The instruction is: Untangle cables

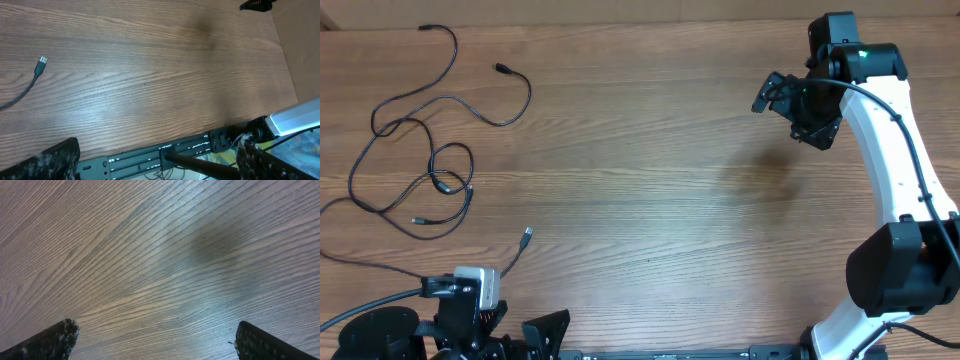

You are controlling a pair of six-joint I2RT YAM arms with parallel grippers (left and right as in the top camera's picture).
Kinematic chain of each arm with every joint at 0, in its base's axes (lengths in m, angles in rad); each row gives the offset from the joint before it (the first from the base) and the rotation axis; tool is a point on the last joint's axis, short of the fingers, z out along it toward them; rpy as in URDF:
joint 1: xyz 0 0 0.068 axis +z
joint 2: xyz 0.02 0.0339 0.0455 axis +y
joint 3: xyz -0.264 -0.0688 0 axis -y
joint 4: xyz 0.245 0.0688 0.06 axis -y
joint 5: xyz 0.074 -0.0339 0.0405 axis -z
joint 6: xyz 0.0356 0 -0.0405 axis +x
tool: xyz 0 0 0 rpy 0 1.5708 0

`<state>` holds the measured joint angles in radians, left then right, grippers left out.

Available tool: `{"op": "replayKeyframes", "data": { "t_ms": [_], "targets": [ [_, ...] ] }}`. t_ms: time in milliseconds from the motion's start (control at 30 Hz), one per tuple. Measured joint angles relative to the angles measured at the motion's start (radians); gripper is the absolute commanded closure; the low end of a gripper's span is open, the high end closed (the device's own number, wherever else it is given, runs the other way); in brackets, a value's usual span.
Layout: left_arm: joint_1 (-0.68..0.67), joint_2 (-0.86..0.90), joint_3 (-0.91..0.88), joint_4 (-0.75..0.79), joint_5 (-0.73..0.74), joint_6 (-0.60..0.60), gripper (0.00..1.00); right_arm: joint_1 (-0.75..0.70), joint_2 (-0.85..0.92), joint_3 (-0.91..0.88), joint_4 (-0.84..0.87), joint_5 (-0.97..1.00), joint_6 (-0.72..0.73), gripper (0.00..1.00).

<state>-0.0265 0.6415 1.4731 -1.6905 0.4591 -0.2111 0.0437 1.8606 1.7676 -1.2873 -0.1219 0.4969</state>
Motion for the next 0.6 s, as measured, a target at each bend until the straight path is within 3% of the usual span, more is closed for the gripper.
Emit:
{"op": "replayKeyframes", "data": {
  "t_ms": [367,600],
  "targets": [
    [0.0,-0.002,-0.009,0.034,-0.031,0.001,0.0,0.0,0.0,0.0,0.0,0.0,0.0,0.0],
    [-0.007,-0.09,-0.192,0.293,-0.045,0.124,0.01,0.0,0.0,0.0,0.0,0.0,0.0,0.0]
  ]
}}
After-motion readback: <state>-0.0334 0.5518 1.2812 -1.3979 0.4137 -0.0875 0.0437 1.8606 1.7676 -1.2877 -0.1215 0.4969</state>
